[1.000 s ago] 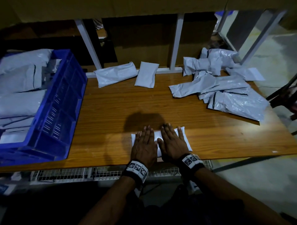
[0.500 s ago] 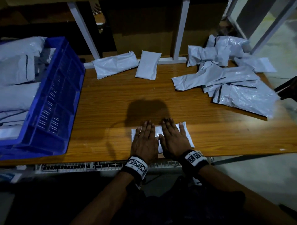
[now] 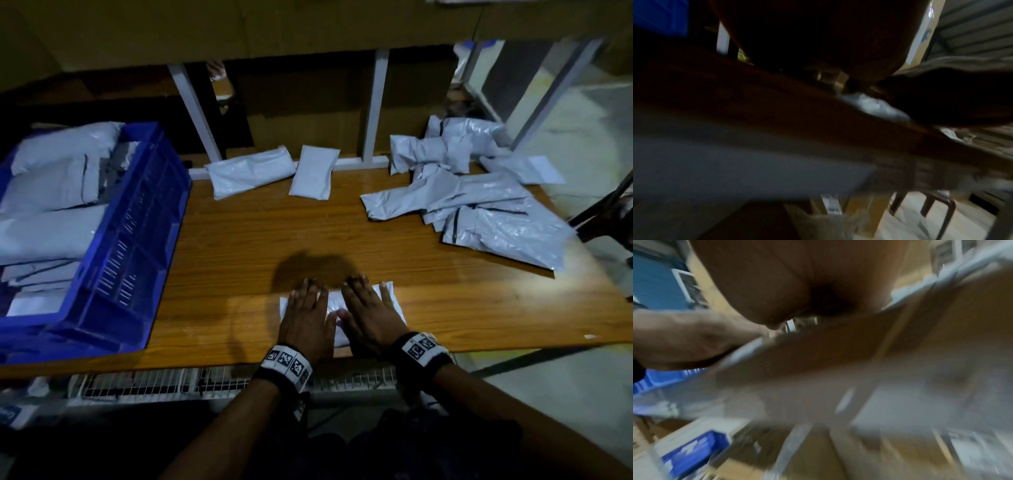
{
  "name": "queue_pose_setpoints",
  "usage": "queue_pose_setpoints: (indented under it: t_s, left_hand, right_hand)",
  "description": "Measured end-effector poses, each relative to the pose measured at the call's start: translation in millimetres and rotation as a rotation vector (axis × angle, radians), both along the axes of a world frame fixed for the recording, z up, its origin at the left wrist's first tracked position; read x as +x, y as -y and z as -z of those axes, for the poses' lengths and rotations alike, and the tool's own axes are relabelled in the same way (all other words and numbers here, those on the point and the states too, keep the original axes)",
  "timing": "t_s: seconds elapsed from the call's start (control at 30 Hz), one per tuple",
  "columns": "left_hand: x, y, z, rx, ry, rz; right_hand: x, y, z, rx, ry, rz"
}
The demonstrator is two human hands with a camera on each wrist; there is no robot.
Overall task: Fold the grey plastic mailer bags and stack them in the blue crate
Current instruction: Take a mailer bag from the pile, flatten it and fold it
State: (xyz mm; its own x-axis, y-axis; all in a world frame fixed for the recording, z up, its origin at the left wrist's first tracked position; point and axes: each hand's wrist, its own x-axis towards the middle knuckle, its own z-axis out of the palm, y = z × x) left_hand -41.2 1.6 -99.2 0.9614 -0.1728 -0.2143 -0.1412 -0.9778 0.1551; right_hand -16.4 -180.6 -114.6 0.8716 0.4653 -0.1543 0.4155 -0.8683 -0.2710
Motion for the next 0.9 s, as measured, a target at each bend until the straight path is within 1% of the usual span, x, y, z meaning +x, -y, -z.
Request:
queue_pose_setpoints:
  t_s: [0.07, 0.17, 0.27, 0.37, 0.43, 0.5, 0.57, 0.67, 0.73, 0.8, 0.83, 0.9]
  left_hand:
    - [7.5, -9.7, -10.8, -0.014, 0.023, -0.021]
    - [19.2, -23.8, -29.1, -0.069, 0.006, -0.006]
    - [28.9, -33.3, -45.6, -0.076, -0.011, 0.008]
    - [33.4, -35.1, -60.9, -0.136, -0.065, 0.014]
    - [34.7, -35.1, -69.3, -0.222, -0.018, -0.002]
    - [36.4, -37.7, -76.5, -0.304, 0.13, -0.001]
    - [38.2, -42.8, -83.5, -0.288, 0.294, 0.045]
    - [37.0, -48.2, -79.9, -0.301, 0.463, 0.094]
    - [27.0, -45.8, -72.8, -0.32, 0.498, 0.165]
    - [12.9, -44.9, -53.6, -0.348, 0.47, 0.245]
    - [3.5, -45.1, -40.3, -0.355, 0.43, 0.256]
    - [-16.6, -46.8, -15.1, -0.374, 0.367, 0.25]
  right_hand:
    - [7.2, 12.5, -10.0, -0.034, -0.007, 0.02]
    - [17.6, 24.0, -27.2, -0.072, 0.008, 0.043]
    - [23.4, 23.5, -49.2, -0.081, -0.08, 0.005]
    - [30.5, 25.4, -63.1, -0.095, -0.14, 0.036]
    - [31.4, 25.0, -71.4, -0.096, -0.055, 0.028]
    - [29.1, 25.2, -82.5, -0.063, 0.093, 0.037]
    - [27.6, 27.9, -89.7, -0.011, 0.215, 0.075]
    - [20.9, 28.9, -86.8, 0.018, 0.316, 0.106]
    - [10.4, 27.9, -80.4, 0.008, 0.338, 0.088]
    - [-3.5, 30.3, -69.5, 0.002, 0.333, 0.049]
    - [-10.8, 34.3, -61.2, 0.005, 0.313, 0.032]
    - [-25.5, 42.3, -45.9, 0.014, 0.209, 0.045]
